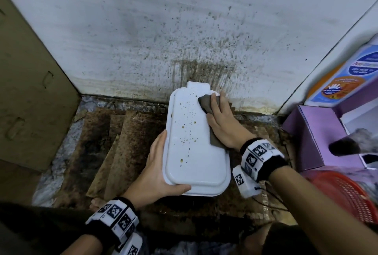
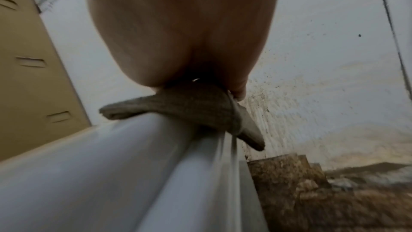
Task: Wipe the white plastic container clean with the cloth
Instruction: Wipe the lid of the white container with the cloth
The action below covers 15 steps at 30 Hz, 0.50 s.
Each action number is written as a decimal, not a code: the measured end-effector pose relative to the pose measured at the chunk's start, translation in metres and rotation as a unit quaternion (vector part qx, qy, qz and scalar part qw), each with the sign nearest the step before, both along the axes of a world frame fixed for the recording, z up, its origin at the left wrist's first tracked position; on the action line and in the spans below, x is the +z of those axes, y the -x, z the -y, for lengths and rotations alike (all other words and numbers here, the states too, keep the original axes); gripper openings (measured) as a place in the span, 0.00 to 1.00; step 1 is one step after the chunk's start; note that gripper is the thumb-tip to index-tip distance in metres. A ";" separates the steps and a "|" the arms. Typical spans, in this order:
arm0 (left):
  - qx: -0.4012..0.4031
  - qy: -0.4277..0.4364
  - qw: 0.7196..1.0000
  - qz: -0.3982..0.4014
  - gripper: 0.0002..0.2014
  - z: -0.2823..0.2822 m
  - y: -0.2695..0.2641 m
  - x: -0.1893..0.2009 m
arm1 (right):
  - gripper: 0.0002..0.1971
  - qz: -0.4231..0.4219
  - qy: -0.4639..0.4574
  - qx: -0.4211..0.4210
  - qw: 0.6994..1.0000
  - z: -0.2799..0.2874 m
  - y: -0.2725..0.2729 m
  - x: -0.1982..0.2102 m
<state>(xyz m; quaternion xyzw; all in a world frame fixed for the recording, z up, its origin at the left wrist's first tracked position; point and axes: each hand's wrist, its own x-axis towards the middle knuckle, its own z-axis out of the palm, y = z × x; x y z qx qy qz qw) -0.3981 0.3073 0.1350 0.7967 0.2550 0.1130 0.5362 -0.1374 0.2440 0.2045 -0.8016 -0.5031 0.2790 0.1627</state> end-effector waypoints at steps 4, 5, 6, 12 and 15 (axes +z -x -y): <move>0.007 -0.003 1.000 0.006 0.72 0.000 -0.001 -0.003 | 0.34 -0.001 -0.027 -0.011 1.000 0.035 0.035 -0.003; 0.009 -0.003 1.000 0.009 0.72 0.001 -0.001 -0.003 | 0.34 0.003 -0.035 -0.015 0.999 0.043 0.043 -0.004; 0.011 -0.004 1.000 0.011 0.71 0.001 -0.001 -0.003 | 0.34 0.009 -0.044 -0.017 0.999 0.049 0.050 -0.006; 0.015 -0.011 1.000 0.009 0.72 0.001 -0.001 -0.005 | 0.34 0.037 -0.067 -0.034 0.996 0.062 0.065 -0.018; 0.017 -0.010 1.000 0.009 0.72 0.001 -0.002 -0.005 | 0.34 0.037 -0.068 -0.031 0.997 0.058 0.063 -0.016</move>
